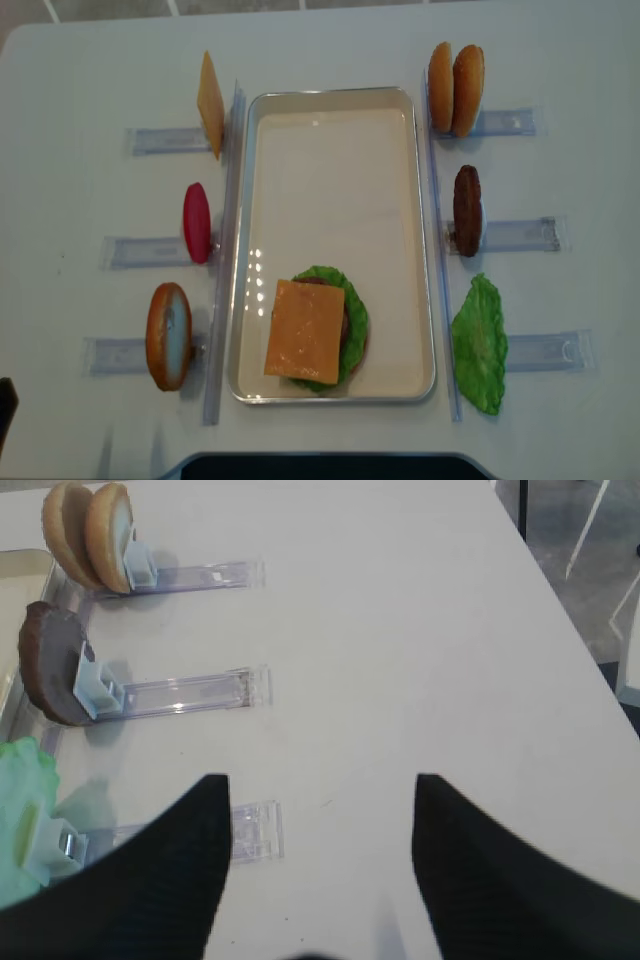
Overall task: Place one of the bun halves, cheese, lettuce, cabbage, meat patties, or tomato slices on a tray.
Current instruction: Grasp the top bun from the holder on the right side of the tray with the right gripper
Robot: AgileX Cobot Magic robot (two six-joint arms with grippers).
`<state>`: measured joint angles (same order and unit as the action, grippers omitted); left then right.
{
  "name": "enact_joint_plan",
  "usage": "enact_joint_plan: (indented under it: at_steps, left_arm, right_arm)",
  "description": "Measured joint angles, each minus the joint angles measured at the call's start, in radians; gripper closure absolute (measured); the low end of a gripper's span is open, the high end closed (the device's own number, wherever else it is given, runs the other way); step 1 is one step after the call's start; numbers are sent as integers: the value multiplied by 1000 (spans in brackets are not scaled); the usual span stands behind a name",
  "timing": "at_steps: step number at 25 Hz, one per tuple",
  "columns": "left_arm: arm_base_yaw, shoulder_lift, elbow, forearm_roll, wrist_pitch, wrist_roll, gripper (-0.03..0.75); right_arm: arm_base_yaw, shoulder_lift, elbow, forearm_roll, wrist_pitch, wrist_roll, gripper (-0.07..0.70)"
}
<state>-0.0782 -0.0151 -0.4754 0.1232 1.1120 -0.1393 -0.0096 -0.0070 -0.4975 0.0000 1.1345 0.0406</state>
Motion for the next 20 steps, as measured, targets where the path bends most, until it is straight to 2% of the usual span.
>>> enact_joint_plan:
  at_steps: [20]
  left_arm:
    - [0,0,0,1,0,0,202]
  right_arm:
    - [0,0,0,0,0,0,216]
